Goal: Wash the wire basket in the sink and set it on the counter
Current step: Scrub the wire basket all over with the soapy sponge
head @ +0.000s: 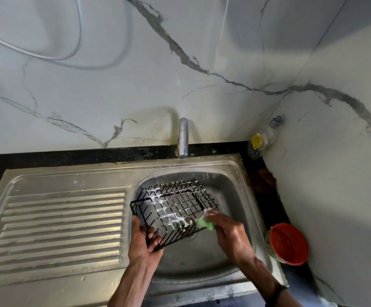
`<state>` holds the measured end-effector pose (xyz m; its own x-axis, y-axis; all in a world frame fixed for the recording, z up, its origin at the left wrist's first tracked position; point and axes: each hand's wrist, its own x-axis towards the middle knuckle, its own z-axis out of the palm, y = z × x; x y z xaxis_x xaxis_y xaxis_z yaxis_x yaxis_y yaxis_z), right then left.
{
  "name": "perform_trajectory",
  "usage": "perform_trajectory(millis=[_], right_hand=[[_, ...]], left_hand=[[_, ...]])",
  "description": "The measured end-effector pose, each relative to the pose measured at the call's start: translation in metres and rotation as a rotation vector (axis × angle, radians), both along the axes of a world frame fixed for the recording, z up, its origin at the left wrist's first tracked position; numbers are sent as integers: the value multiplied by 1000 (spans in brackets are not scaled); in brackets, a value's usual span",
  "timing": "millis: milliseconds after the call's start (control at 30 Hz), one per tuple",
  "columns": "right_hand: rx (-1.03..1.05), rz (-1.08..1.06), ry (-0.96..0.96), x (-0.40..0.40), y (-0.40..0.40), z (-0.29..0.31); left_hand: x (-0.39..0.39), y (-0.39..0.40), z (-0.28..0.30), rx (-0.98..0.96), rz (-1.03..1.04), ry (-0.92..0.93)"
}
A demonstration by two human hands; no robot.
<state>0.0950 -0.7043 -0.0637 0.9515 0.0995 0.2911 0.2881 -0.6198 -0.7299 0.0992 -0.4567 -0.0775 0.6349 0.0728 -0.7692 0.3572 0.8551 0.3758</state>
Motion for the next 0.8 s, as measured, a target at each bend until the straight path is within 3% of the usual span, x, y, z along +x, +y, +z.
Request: perform_trajectory(millis=[100, 233, 400, 567, 700, 800], right_hand=[[-11, -192, 8, 24, -4, 4], [-49, -371, 307, 51, 0, 7], [-108, -407, 345, 41, 31, 7], [-23, -265, 325, 3, 89, 39], [66, -93, 330, -11, 95, 60], [76, -240, 327, 15, 73, 57]], left_hand=[[2, 1, -2, 5, -12, -2], [-1, 0, -5, 3, -20, -34], [-3, -7, 9, 77, -6, -72], [0, -20, 14, 269, -86, -54], [-2, -9, 12, 175, -27, -42], [-4, -6, 17, 112, -38, -65]])
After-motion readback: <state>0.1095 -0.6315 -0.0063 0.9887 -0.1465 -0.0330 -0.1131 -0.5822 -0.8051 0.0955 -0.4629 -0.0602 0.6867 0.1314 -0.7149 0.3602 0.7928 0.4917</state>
